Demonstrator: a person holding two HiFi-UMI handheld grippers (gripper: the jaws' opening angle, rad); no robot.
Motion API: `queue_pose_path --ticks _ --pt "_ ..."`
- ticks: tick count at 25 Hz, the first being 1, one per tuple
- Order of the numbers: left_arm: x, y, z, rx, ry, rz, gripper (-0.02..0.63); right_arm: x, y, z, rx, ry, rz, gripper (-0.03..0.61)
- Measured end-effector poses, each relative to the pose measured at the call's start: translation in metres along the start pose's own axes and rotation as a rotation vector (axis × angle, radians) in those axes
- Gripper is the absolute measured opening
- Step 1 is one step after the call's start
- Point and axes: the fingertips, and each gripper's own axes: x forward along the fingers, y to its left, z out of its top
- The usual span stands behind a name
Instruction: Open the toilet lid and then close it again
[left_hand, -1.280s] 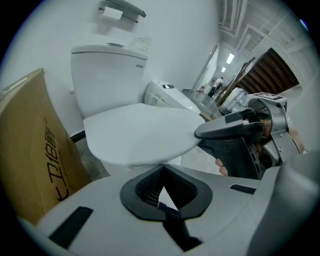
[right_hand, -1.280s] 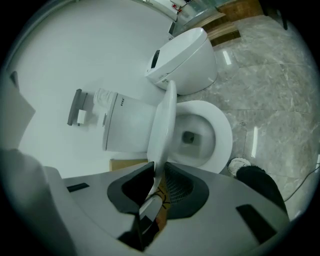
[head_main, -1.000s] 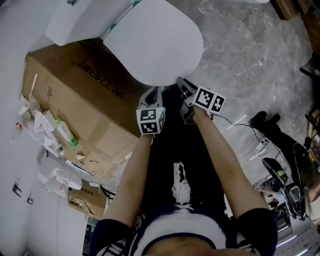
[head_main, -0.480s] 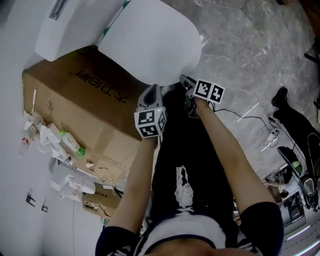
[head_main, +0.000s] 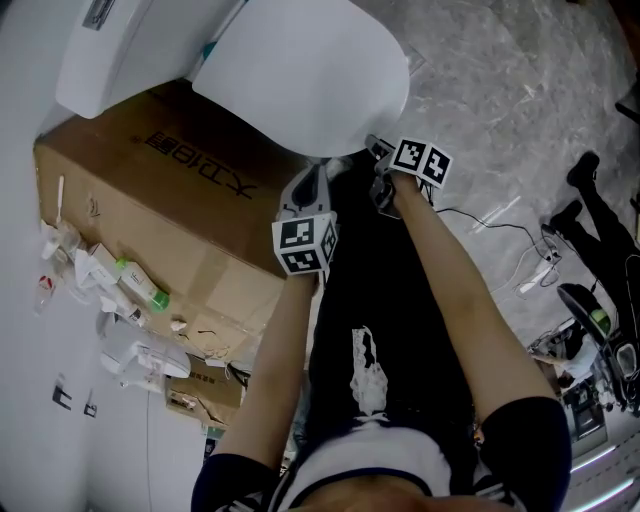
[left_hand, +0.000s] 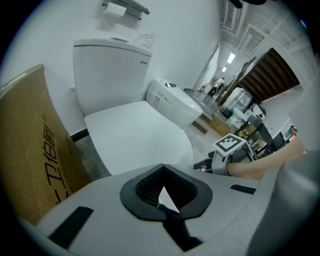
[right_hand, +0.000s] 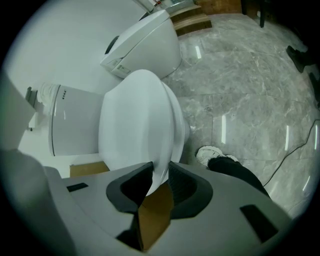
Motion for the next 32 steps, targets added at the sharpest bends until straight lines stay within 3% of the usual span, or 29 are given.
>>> queue_pose_path --ticks 6,14,16,20,23,27,32 --pt "-0.002 0.004 0.015 -0.033 -0.052 -0.004 0.005 0.015 -0.014 0.001 0.036 0.028 -0.048 0.064" --pt "-0.001 0.010 0.017 -0.037 -0.059 0.004 0.005 0.023 -0.024 0.002 0.043 0.028 -0.116 0.066" --pt "-0.002 0.011 0.018 -0.026 -0.056 0.005 0.005 0.020 -0.024 0.001 0.036 0.038 -0.139 0.038" --pt "-0.011 0.014 0.025 -0.012 -0.053 0.006 0.005 0.010 0.000 -0.006 -0.103 0.065 -0.134 0.025" --pt "-0.023 0.013 0.038 -0.006 -0.063 0.009 0.005 -0.006 0.037 -0.012 -0.282 0.059 -0.079 0.018" --pt "-0.044 0.008 0.059 -0.005 -0.092 -0.002 0.005 -0.040 0.097 -0.023 -0.515 0.013 0.044 0.011" --pt "-0.074 -0.009 0.080 0.000 -0.121 -0.026 0.005 -0.091 0.157 -0.037 -0.618 -0.041 0.210 0.009"
